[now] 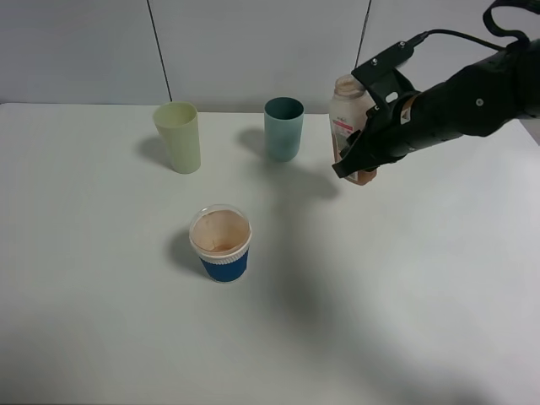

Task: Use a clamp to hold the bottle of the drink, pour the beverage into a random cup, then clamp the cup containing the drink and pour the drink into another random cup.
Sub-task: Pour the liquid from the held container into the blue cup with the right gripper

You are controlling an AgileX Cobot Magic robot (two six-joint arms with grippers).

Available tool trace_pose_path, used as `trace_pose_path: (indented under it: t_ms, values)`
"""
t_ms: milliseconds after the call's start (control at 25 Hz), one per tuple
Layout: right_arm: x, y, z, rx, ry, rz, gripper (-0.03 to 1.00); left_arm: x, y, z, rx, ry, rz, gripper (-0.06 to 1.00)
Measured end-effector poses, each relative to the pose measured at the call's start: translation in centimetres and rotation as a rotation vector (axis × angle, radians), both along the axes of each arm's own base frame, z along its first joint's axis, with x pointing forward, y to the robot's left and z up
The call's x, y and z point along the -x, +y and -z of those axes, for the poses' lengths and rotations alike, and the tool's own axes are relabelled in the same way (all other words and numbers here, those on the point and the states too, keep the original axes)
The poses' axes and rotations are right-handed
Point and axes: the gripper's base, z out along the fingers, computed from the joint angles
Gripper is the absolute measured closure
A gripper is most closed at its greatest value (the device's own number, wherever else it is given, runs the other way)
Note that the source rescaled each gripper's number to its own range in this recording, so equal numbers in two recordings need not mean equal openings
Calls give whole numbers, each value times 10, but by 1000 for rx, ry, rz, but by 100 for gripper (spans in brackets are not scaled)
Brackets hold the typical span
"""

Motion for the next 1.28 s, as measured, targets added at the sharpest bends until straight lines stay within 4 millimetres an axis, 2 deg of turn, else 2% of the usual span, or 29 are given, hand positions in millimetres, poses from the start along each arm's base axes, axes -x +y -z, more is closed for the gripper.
trace_pose_path:
  t_ms: [200,640,760,1280]
  values:
    - [-1,24,-17,48,10,-78,95,0,0,0,0,0,0,-6]
    - [8,72,-27,143,71,-211,95,0,0,0,0,0,0,-6]
    - [12,77,-24,177,92,-237,95,0,0,0,0,0,0,-6]
    - [29,79,-19,378,162,-314,95,0,0,0,0,0,0,-6]
